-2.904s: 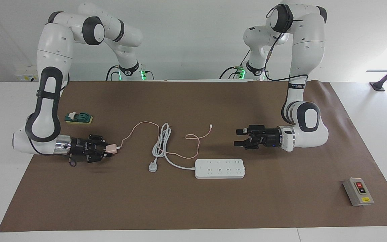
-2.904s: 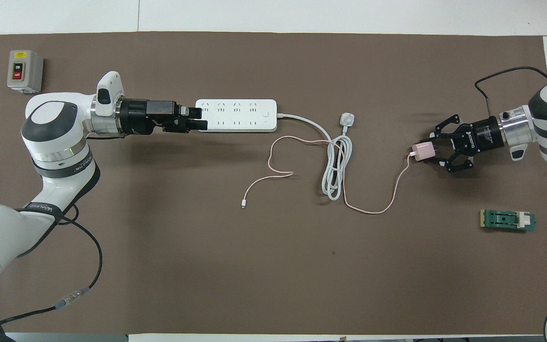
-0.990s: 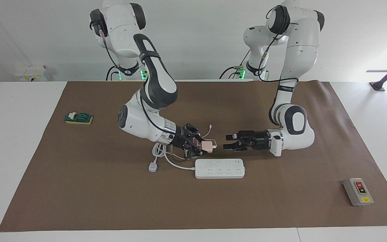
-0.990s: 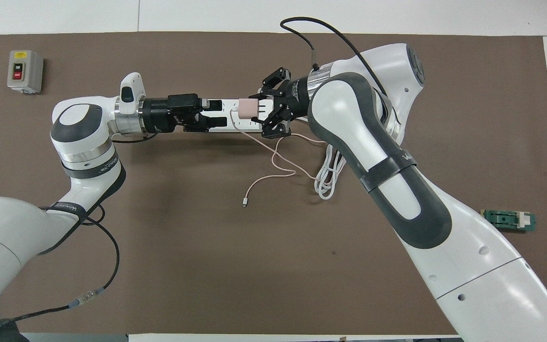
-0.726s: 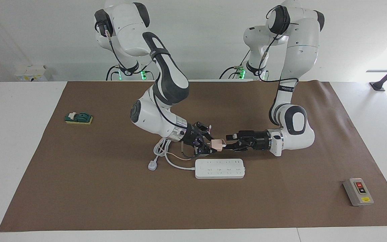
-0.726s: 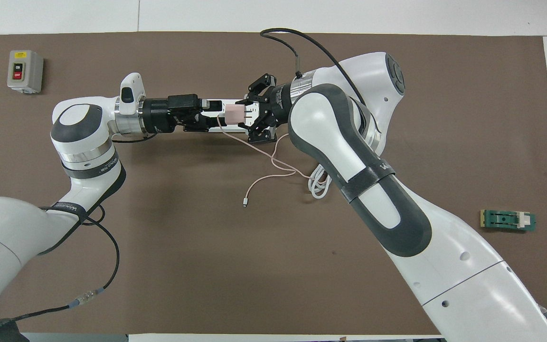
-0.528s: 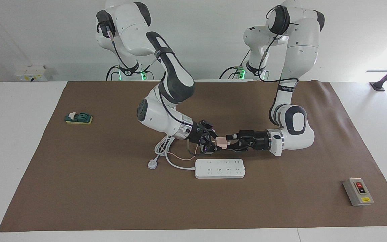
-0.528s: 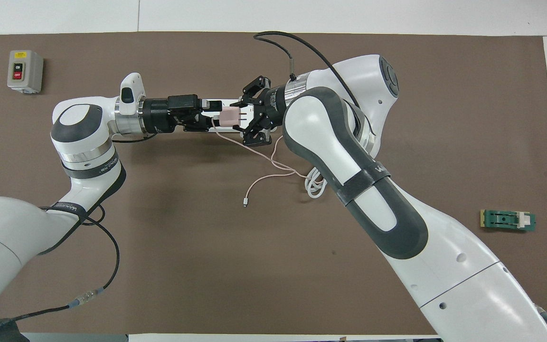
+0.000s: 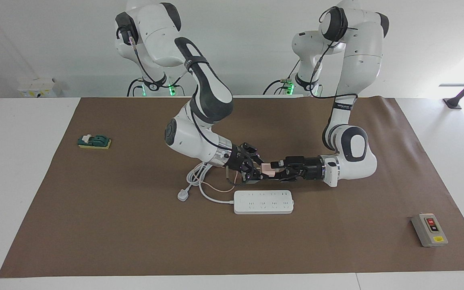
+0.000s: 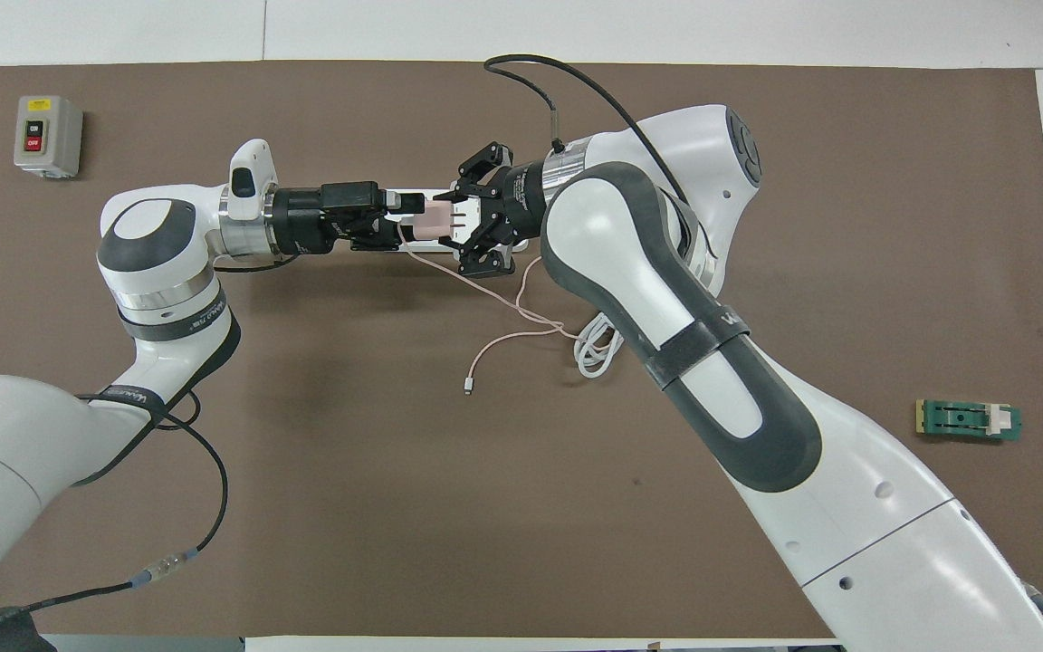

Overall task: Plug charger into power strip
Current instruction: 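Pull the charger away with the left gripper while the right gripper withdraws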

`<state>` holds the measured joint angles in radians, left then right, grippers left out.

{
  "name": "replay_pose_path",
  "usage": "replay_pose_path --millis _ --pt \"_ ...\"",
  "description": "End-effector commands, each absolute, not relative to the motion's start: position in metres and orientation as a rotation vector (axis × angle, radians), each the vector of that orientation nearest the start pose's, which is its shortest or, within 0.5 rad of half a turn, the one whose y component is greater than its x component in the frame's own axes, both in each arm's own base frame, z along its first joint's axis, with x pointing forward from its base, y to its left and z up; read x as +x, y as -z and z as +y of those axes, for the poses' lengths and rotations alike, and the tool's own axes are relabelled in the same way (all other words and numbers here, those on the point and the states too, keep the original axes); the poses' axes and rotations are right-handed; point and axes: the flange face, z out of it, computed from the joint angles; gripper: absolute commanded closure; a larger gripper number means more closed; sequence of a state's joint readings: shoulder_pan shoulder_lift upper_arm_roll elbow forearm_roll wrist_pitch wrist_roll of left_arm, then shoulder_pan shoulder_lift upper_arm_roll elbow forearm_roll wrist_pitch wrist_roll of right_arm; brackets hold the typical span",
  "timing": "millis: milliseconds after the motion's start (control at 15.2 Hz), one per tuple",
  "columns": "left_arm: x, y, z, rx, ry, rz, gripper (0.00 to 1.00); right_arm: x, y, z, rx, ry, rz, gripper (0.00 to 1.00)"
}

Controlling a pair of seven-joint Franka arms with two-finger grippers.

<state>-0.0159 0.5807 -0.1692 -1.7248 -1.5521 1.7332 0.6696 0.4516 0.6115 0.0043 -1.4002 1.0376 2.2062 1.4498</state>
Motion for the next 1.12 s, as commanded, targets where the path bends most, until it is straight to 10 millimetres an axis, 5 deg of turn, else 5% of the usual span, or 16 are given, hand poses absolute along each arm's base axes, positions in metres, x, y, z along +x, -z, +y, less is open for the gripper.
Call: replay_pose_path --millis 0,132,528,792,858,924,1056 --pt "0.634 -0.293 -0.197 1.605 0.066 0.004 0.17 0.663 -0.384 0.354 -1.658 -0.794 1.644 1.0" --pt "0.634 -0.292 -0.197 1.605 0.053 -0.009 0.23 0.663 -0.384 0.353 -1.655 -0.794 1.645 1.0" --pt "0.636 -0.291 -0.193 1.606 0.033 -0.016 1.0 0.664 -0.384 0.352 -1.648 -0.798 1.647 1.0" --pt "0.638 -0.296 -0.191 1.607 0.025 -0.017 1.0 0.664 -0.385 0.352 -1.63 -0.806 1.651 1.0" --pt "0.639 -0.297 -0.19 1.61 0.019 -0.017 1.0 0.664 -0.386 0.352 -1.612 -0.818 1.658 0.81" --pt "0.639 -0.3 -0.191 1.606 0.019 -0.021 1.0 0.663 -0.387 0.354 -1.609 -0.825 1.661 0.02" --pt "0.644 -0.308 -0.189 1.608 0.008 -0.025 1.0 0.665 -0.39 0.349 -1.593 -0.831 1.678 0.0"
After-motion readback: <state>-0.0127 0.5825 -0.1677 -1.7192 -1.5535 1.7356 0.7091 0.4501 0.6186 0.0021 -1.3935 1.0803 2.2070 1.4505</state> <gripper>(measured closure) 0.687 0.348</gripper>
